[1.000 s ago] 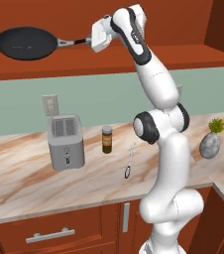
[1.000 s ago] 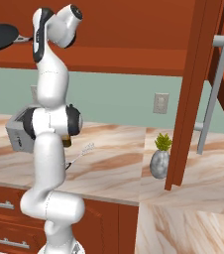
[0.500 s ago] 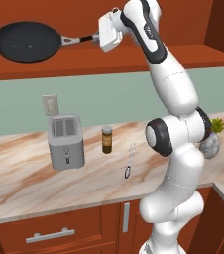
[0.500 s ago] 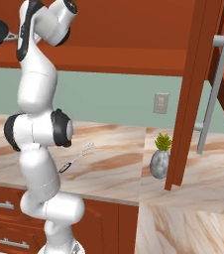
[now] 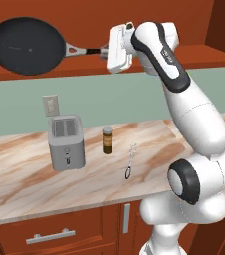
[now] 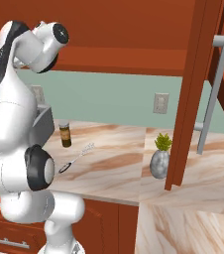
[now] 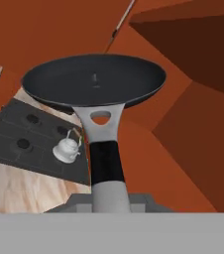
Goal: Pick the pan from the cabinet and place it on the stove. Then turn on the stove burner for the pan.
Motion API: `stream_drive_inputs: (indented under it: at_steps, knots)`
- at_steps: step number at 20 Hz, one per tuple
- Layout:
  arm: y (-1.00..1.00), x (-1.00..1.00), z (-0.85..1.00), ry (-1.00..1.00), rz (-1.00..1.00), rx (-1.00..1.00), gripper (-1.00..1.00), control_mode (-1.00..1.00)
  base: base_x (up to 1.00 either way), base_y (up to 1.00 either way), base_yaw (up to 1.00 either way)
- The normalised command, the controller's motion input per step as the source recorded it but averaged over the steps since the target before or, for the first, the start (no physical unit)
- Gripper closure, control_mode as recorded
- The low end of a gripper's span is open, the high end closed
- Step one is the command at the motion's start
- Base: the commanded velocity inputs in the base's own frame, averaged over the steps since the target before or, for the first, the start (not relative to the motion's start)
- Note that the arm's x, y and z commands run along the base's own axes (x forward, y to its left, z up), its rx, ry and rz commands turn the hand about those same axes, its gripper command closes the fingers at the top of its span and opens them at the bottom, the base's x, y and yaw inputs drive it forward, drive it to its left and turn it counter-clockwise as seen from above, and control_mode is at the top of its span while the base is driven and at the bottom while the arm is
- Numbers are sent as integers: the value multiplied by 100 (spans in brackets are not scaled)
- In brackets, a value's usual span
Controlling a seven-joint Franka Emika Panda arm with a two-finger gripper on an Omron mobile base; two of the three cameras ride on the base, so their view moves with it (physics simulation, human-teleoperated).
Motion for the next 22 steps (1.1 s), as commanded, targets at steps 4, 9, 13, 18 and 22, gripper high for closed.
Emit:
stream_drive_inputs:
  at_steps: [4,9,13,18,22]
  knots:
    - [0,-87,0,-10,-8,2,100,-100,0,0,0]
    - [0,-73,0,-1,-4,0,100,-100,0,0,0]
    - [-10,-65,-5,0,0,-1,100,-100,0,0,0]
    - [-19,-62,-17,0,0,-6,100,-100,0,0,0]
    - [-28,-60,-29,0,0,-9,100,-100,0,0,0]
